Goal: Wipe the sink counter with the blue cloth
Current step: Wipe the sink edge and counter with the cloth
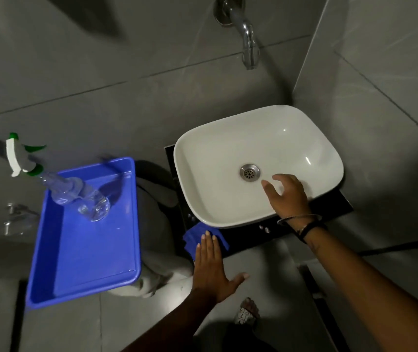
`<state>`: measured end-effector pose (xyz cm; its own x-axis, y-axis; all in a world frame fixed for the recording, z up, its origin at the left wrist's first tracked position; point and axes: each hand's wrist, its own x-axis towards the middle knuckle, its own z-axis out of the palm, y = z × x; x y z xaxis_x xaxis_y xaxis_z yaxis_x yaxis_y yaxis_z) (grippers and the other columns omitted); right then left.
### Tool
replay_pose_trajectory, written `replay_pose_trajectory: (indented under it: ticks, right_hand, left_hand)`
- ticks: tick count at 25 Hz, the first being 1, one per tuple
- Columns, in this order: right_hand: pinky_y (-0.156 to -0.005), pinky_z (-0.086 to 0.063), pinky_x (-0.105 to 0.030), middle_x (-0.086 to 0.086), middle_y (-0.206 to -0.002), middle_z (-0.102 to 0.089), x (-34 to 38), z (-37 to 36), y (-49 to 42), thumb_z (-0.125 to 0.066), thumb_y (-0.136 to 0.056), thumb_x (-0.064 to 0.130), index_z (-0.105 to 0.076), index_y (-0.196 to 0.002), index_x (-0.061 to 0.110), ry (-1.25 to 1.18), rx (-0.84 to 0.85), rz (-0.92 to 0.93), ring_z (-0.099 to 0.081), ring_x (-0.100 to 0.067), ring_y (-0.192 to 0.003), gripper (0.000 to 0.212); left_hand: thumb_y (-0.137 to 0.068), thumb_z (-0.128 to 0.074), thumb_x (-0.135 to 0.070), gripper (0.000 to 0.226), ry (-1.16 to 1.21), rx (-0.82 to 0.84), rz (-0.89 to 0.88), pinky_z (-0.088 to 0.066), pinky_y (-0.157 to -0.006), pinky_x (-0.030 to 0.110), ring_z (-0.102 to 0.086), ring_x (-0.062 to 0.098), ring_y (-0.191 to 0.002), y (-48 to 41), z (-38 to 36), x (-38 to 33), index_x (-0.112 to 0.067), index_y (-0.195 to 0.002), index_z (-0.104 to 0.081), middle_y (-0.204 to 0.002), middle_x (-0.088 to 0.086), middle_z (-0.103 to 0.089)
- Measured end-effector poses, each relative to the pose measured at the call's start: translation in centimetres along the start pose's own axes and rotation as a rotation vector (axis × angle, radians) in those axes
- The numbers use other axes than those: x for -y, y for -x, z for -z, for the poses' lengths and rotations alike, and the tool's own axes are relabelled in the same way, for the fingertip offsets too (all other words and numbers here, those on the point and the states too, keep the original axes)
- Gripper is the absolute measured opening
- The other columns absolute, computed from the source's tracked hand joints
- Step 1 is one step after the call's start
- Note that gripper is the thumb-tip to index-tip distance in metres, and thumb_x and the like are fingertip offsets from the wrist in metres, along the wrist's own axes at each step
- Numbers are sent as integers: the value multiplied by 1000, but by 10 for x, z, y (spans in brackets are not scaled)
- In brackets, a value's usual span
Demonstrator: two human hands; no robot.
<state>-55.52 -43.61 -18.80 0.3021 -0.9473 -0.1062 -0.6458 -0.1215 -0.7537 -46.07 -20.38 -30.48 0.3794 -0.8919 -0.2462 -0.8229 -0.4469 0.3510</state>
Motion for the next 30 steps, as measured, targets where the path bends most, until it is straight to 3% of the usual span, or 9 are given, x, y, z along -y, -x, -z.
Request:
replay_pose_trajectory:
  ticks: [5, 8, 10, 14, 18, 22, 26, 30]
  right_hand:
    - [-109, -36, -50, -19, -136, -52, -14, -24, -16, -46, -90, 50, -59, -114, 6, 376, 144, 102, -40, -36, -131, 51]
    - [-102, -42, -52, -18, -123, -60, -12, -25, -14, -24, -84, 65, -60, -103, 7, 450, 111, 78, -45, -37, -124, 71]
    - [-102, -42, -52, -18, -118, -62, -9, -23, -11, -20, -83, 67, -60, -102, 6, 492, 106, 84, -47, -37, -121, 75]
    - [-102, -42, -50, -18, -117, -64, -5, -26, -13, -22, -84, 65, -63, -104, 7, 598, 105, 146, -50, -37, -119, 74]
    - [-100, -44, -50, -17, -115, -68, -8, -29, -13, -30, -85, 61, -68, -102, 7, 634, 51, 189, -54, -38, -118, 68]
    - [-92, -50, -52, -19, -110, -71, -14, -38, -21, -30, -88, 60, -72, -102, 6, 635, -16, 236, -62, -39, -109, 70]
    - [-104, -43, -54, -13, -124, -67, -6, -43, -25, -50, -87, 47, -67, -116, 13, 736, 59, 21, -53, -37, -123, 48]
    - [-107, -40, -53, -15, -126, -65, 5, -44, -19, -63, -81, 37, -65, -118, 8, 731, 66, -39, -50, -35, -127, 47]
  left_hand:
    - [-62, -28, -100, 134, 30, 56, 139, 21, -117, 37, 26, 28, -147, -3, -3, -11, -8, -153, 7, -160, 12, 24]
    - [-56, -32, -102, 140, 89, 52, 193, 22, -117, 35, 27, 23, -147, -7, -1, -3, -12, -153, 13, -160, 9, 26]
    - [-51, -36, -103, 145, 91, 52, 169, 20, -118, 36, 27, 24, -147, -18, 8, 10, -12, -152, 14, -160, 9, 25]
    - [-44, -48, -100, 152, 55, 121, 55, 8, -123, 44, 24, 28, -148, -68, 44, 60, -16, -152, 15, -162, 10, 21]
    - [-40, -66, -89, 152, 31, 231, -139, 10, -121, 42, 17, 27, -150, -143, 98, 120, -22, -153, 12, -164, 9, 15]
    - [-44, -79, -77, 151, -75, 273, -269, 6, -123, 43, 12, 27, -151, -234, 140, 167, -16, -154, 5, -164, 13, 10]
    - [-45, -80, -75, 152, -183, 301, -326, -1, -124, 46, 11, 28, -151, -298, 163, 187, -11, -154, 5, -163, 16, 13]
    - [-49, -75, -79, 149, -201, 254, -387, 1, -124, 45, 9, 30, -151, -293, 158, 195, -9, -154, 4, -163, 17, 11]
